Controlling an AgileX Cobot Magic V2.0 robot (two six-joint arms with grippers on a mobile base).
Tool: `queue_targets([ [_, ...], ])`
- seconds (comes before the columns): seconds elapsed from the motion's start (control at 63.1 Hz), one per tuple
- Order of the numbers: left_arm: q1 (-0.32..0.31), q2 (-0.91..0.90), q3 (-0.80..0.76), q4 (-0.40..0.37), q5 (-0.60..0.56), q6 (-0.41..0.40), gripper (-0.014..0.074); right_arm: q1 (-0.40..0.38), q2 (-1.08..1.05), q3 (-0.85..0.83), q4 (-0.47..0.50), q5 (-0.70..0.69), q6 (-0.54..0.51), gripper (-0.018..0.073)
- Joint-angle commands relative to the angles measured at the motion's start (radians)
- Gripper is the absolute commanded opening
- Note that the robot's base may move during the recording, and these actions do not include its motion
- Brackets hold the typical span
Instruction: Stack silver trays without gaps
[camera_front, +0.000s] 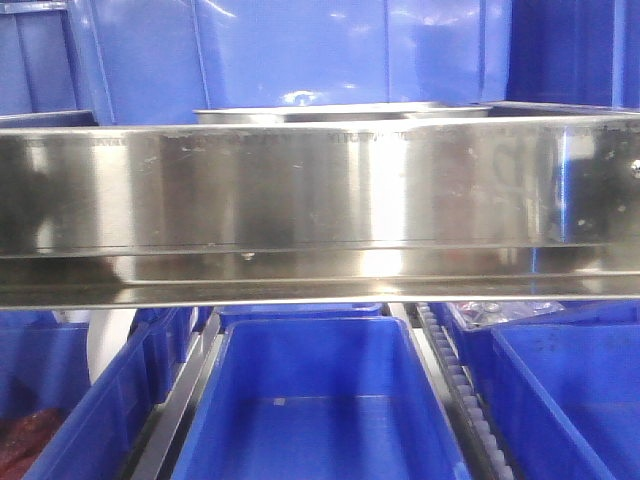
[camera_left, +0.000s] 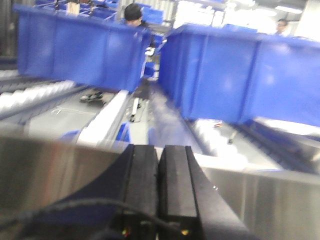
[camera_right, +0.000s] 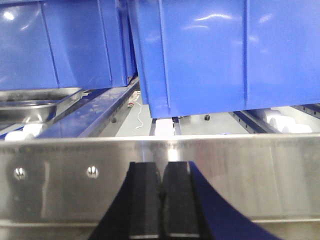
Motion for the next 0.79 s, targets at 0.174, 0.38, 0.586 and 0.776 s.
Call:
queue_targets([
  [0.174,0.000,0.121,-0.496,0.157,0.420,0.016,0.0095,-0.006,0.069,-0.386,-0.002,0.120,0.003,0.0248],
  [0.38,0.000,0.353,-0.652,0.145,0.443,0.017,0.0418,-0.006,0.237,-0.524,-0.018,0.122,0.002,0.0628],
  [0.586,-0.074,0.615,-0.812,0.088,0.487,0.084,0.0430,-0.005,0.408,-0.594,-0.050,0.115,0.002,0.0590],
  [0.776,-0.305,0.816,-0.989,0.049,0.581,0.214,0.0430,0.106,0.586,-0.787,-0.050,0.260,0.002,0.0590],
])
